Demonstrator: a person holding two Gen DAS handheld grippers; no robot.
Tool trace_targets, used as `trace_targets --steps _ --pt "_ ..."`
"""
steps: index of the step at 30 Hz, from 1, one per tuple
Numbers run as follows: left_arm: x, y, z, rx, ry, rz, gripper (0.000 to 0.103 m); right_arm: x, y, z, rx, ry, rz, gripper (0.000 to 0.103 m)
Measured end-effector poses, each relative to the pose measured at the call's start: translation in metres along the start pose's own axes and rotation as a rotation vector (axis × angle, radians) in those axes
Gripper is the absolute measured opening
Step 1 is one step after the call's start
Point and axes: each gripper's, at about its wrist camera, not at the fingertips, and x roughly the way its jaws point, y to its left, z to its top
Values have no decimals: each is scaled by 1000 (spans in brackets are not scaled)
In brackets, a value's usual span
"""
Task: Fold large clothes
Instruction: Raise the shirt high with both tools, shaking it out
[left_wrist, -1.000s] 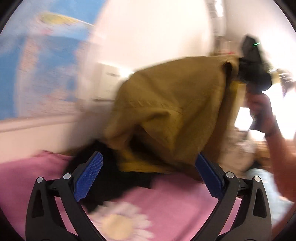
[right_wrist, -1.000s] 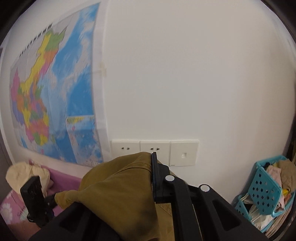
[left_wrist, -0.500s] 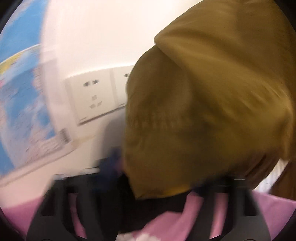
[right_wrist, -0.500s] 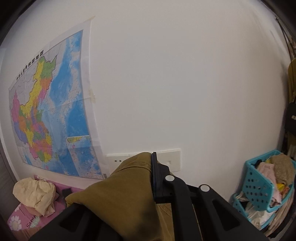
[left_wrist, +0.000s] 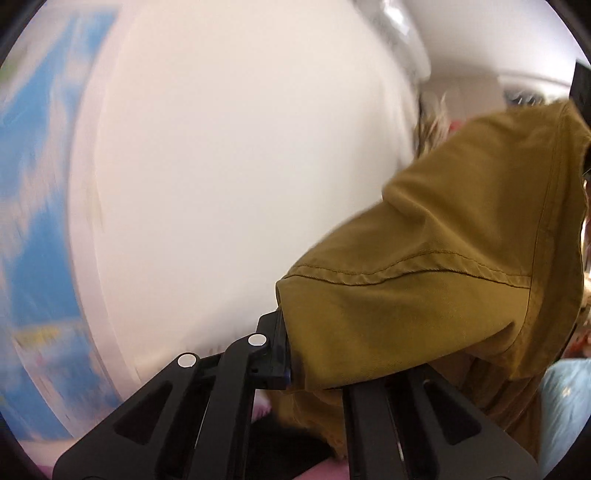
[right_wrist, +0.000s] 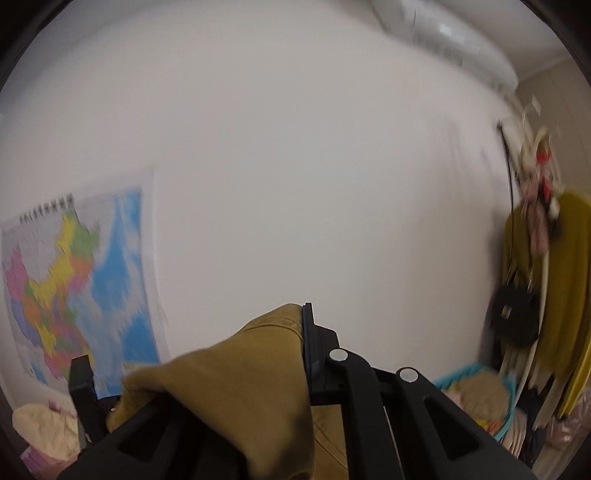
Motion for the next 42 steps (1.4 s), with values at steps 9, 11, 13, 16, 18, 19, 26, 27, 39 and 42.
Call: trace_targets --steps 9,11,13,16,18,19,26,27,39,42 --pt "-188 -36 65 140 -175 134 6 -125 54 41 -113 -133 120 2" --pt "-228 -39 63 167 -178 173 6 -146 65 35 -123 -135 172 2" --pt "-269 -34 65 174 -160 221 6 -166 73 24 -104 -112 275 2" --pt "-336 -50 64 197 -97 295 6 -183 88 8 -95 -74 371 2" --pt "-372 -67 54 243 -93 370 6 -197 99 0 -105 -64 439 2" --pt "-384 -69 51 251 -80 412 6 -203 105 -3 -108 -55 475 2" --pt "-462 -93 24 246 8 582 8 -198 136 -29 -111 -9 642 3" --pt "-457 -84 20 221 27 587 8 -184 142 -36 -100 12 649 3" --pt "-282 154 -151 -221 561 683 8 88 243 -203 -70 590 553 3" --pt "-249 195 -200 -298 654 699 8 136 269 -251 -133 686 505 3"
